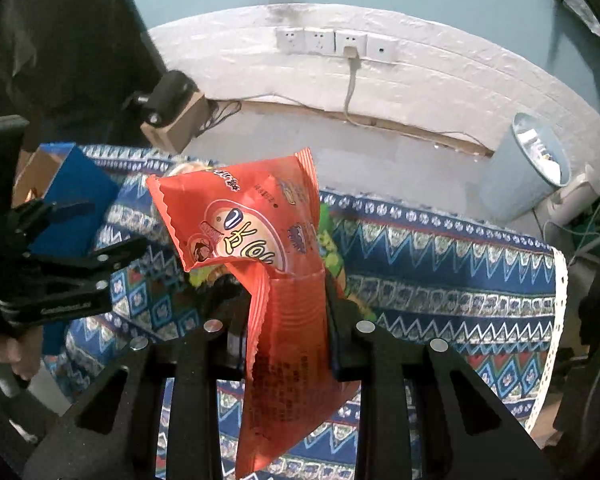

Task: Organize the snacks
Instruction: 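Grasp the beige striped snack bag with the left tool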

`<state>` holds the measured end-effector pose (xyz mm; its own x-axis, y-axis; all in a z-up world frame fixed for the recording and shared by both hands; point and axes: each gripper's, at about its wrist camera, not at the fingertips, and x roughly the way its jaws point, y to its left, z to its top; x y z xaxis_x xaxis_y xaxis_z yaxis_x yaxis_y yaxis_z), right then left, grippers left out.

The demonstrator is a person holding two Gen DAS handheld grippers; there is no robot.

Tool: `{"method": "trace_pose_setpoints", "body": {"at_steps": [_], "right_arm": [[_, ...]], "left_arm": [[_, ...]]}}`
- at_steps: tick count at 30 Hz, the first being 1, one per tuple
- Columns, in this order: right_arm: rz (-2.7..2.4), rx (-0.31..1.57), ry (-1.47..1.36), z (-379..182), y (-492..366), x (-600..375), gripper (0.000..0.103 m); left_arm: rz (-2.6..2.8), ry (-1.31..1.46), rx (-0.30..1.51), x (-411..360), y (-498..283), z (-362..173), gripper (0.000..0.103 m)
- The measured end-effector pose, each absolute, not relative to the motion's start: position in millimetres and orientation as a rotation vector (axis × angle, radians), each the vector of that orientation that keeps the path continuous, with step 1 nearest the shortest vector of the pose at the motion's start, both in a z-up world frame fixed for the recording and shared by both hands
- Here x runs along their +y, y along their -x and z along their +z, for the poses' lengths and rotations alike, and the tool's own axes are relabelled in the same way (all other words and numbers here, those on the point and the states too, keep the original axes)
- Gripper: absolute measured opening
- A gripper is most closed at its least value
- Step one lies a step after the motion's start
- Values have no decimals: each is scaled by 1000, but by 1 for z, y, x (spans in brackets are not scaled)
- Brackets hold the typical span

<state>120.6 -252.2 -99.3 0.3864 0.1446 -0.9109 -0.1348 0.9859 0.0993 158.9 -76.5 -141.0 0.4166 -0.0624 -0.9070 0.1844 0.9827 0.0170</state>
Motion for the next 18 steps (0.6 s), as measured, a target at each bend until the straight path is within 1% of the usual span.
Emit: {"method": "trace_pose_setpoints", "body": {"at_steps": [10,15,18], "right_arm": [[179,1148,-30,-102,-126,-257,26],[166,1154,-46,-106,-125,-264,26],[160,1162,-44,-110,-124,-266,26]], "left_arm": [[-133,-75,1152,-76,-205,-163,87],[-147,-22,1189,-73,-216,-176,87],[-148,9,1180,-71,-217,-179,86]]}}
